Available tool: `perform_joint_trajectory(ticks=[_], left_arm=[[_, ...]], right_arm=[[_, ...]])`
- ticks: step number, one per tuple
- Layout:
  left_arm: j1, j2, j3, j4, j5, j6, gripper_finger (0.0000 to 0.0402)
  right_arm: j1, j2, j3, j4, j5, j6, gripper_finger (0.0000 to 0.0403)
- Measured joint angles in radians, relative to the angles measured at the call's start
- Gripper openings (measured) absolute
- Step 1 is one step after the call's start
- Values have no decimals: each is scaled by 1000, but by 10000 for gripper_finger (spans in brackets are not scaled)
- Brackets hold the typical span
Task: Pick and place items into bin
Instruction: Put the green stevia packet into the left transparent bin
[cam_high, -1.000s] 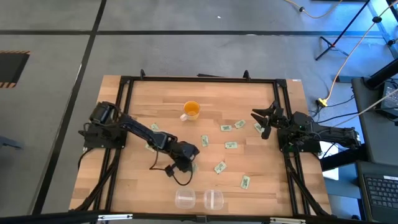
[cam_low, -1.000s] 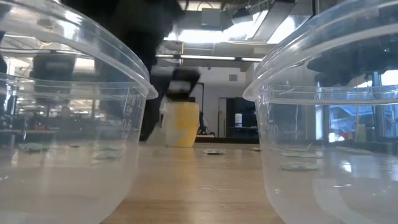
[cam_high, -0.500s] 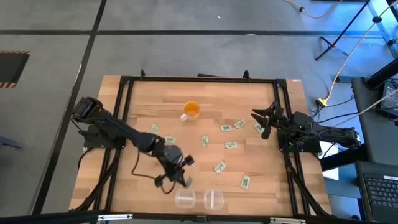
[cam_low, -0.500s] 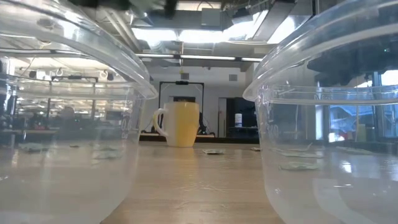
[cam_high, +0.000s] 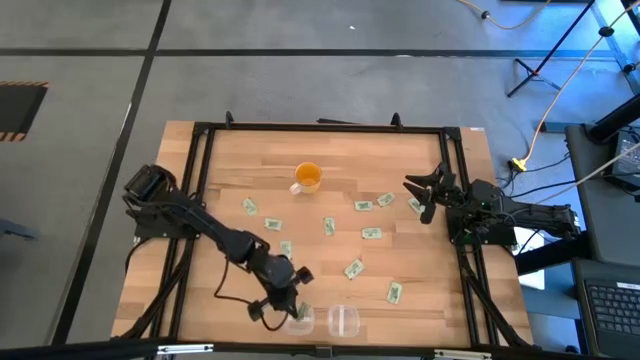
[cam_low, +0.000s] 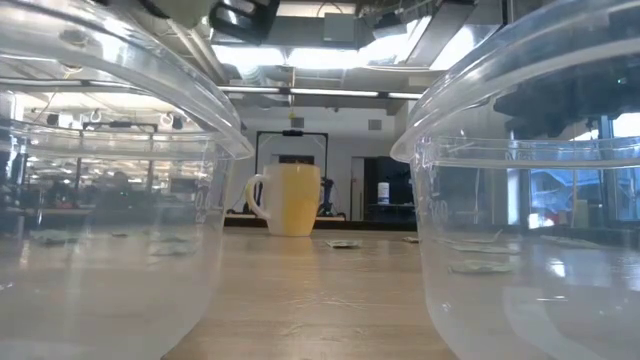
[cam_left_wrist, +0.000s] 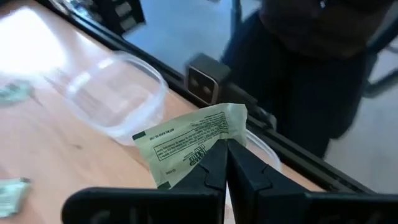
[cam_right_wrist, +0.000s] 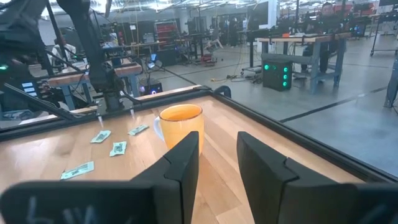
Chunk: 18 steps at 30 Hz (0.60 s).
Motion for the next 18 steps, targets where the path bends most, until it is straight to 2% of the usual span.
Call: perform_joint_trajectory(ticks=[4, 7, 18], left_arm=[[-14, 58, 90, -140, 0, -9, 2], [-21, 90, 136, -163, 1, -11, 2], [-21, 157, 159, -189, -25, -134, 5]], right_arm=[[0, 10, 0, 1, 0, 0, 113], [0, 24, 0, 1, 0, -2, 113], [0, 55, 0, 1, 0, -1, 113]])
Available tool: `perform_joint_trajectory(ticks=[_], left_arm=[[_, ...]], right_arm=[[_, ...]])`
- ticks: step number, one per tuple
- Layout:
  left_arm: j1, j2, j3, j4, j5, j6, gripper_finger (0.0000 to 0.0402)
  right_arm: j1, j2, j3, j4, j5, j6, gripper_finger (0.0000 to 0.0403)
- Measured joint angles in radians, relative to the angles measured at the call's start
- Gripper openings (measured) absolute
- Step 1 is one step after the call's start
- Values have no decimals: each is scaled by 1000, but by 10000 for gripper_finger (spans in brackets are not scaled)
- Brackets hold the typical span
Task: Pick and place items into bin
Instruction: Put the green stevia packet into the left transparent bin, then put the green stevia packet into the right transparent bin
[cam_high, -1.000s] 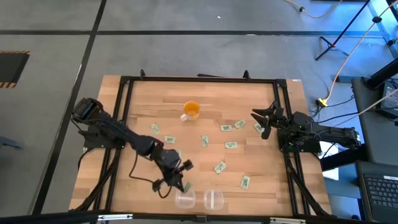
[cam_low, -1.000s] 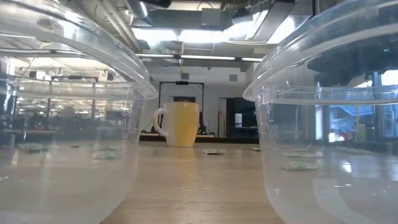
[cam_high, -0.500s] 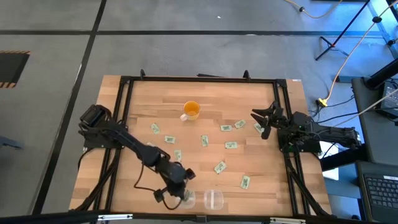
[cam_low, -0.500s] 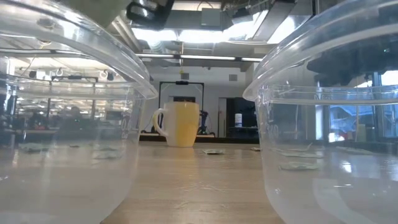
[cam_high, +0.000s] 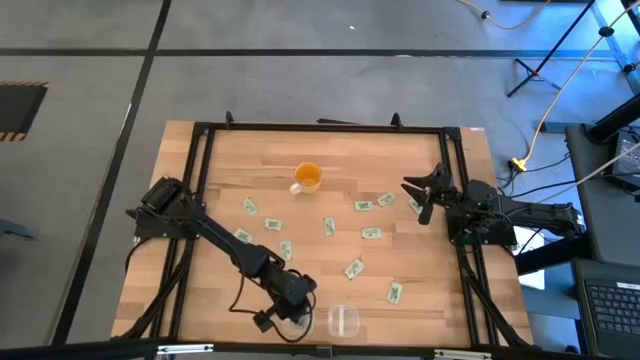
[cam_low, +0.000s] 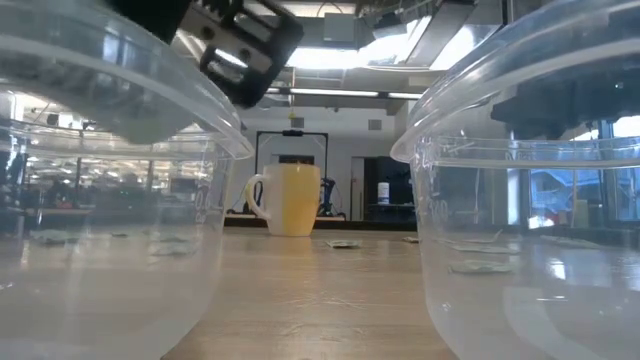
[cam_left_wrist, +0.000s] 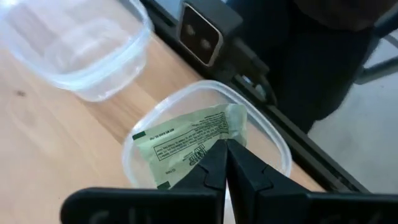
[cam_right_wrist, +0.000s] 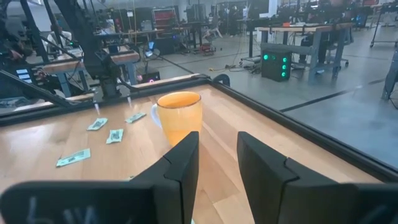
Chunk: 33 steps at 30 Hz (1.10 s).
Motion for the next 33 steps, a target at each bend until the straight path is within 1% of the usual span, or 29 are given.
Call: perform_joint_trajectory(ticks=[2, 4, 11, 16, 19, 20, 24, 26, 29, 33], left_arm=[[-1, -2, 1, 6, -33, -16, 8], [-1, -2, 1, 2, -46, -22, 14], [-1, -2, 1, 2, -38, -22, 46], [0, -23, 1, -21, -37, -23, 60], [8, -75, 1, -66, -51, -22, 61], [11, -94, 1, -79, -67, -22, 61], [41, -192, 1, -169, -109, -34, 62], [65, -247, 1, -236, -111, -40, 63], [105, -331, -20, -308, -116, -9, 63], [164, -454, -106, -262, -114, 7, 62]], right_arm=[[0, 0, 0, 0, 0, 0, 113], [0, 0, 0, 0, 0, 0, 113], [0, 0, 0, 0, 0, 0, 113], [0, 0, 0, 0, 0, 4, 113], [0, 0, 0, 0, -6, 45, 113], [0, 0, 0, 0, -24, 50, 113], [0, 0, 0, 2, -140, -39, 113], [1, 0, 4, 13, -160, -61, 113], [8, 8, 27, 13, -160, -79, 113], [42, 67, 101, -2, -175, -81, 113]])
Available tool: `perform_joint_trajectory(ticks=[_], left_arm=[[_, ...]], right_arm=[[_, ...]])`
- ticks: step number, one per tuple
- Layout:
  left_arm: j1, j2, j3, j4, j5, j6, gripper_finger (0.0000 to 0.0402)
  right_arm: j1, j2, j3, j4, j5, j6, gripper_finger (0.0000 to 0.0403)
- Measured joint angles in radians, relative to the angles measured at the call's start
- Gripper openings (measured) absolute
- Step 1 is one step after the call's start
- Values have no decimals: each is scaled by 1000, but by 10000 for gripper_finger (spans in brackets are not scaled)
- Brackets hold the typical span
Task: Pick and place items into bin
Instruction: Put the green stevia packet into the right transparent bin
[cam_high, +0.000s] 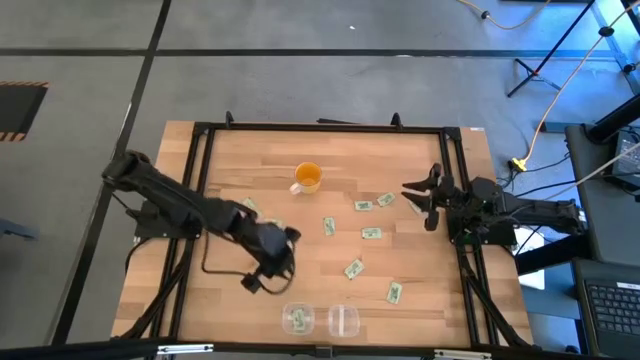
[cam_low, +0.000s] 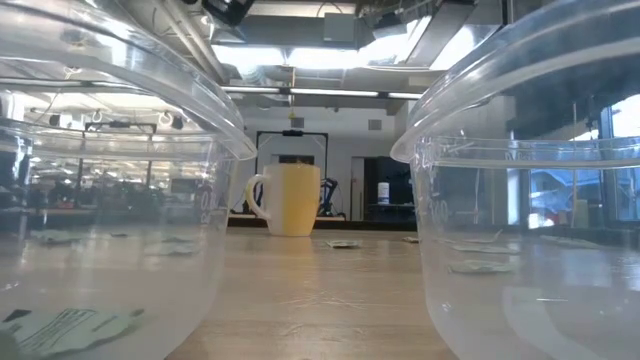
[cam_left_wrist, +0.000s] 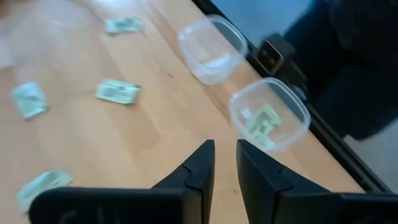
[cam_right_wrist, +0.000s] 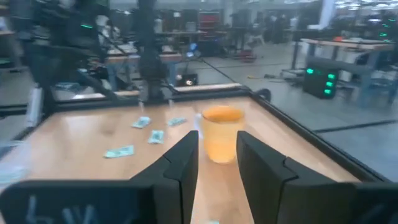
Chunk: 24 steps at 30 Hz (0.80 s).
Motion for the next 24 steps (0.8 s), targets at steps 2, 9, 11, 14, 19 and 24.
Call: perform_joint_trajectory(ticks=[2, 9, 11, 14, 19, 24], left_arm=[[28, -62, -66, 69, -1, -22, 62], [92, -267, -331, 324, -1, -38, 62], [105, -322, -404, 391, -4, -55, 61], [113, -389, -507, 506, -3, -78, 61], [113, -459, -630, 602, -34, -40, 61], [114, -479, -686, 614, -120, -28, 61]], right_arm=[[27, 55, 63, -24, -16, -4, 113], [152, 401, 318, -164, -8, 3, 113], [193, 523, 403, -222, -7, 42, 113], [280, 715, 546, -350, -5, 149, 113], [437, 1016, 789, -645, -8, 395, 113], [577, 1277, 973, -898, -8, 683, 113]])
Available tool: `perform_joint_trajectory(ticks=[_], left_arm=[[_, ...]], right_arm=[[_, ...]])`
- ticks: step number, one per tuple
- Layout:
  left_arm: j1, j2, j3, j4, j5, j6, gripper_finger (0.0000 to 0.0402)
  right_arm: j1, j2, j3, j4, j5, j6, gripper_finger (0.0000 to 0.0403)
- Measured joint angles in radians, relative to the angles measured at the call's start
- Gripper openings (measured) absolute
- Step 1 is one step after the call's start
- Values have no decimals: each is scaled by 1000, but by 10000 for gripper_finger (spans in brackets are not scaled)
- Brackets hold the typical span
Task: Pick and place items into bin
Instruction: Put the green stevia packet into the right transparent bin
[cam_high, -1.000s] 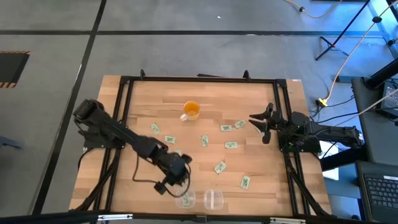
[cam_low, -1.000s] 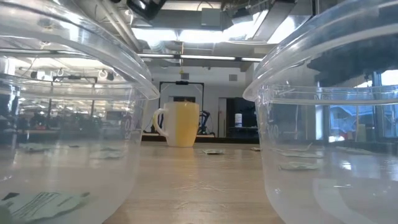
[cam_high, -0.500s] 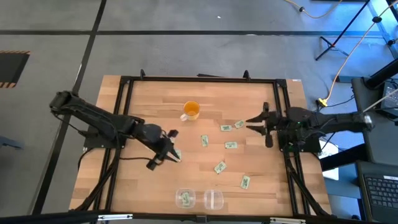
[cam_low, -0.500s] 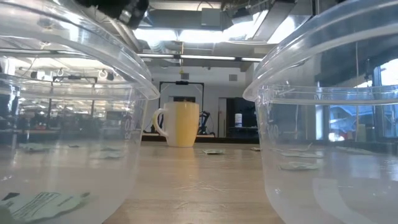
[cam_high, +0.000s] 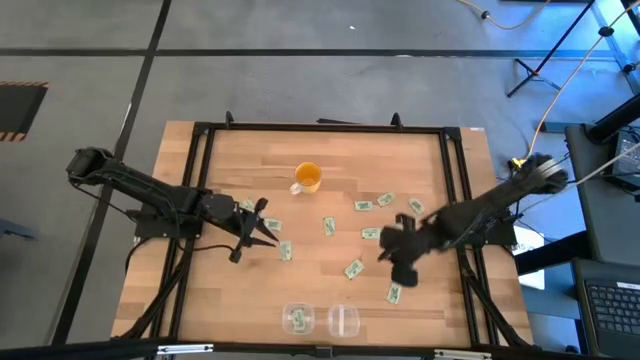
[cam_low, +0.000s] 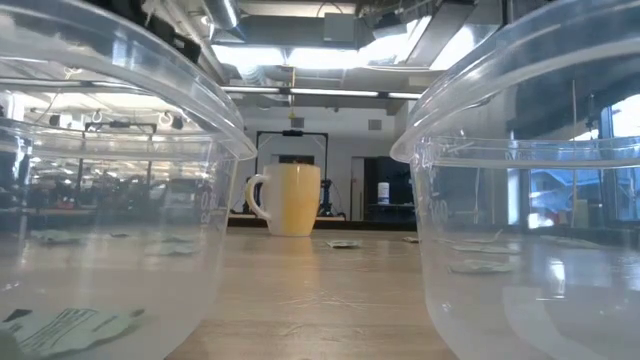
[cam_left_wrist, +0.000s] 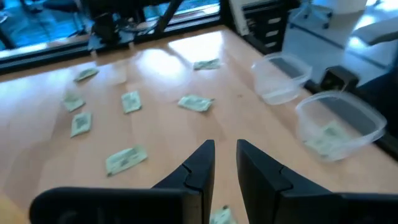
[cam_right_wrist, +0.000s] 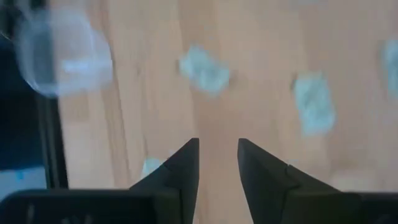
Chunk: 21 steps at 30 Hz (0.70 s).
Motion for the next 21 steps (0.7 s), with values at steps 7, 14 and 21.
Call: perform_joint_trajectory(ticks=[7, 14, 21], left_arm=[[0, 5, -37, -17, -57, 20, 61], [0, 5, -37, -35, -175, 45, 61], [0, 5, -37, -37, -249, -8, 61]], right_arm=[[174, 257, 143, -77, 0, 188, 113], [246, 414, 212, -89, -14, 234, 113], [276, 504, 262, -97, -27, 207, 113]])
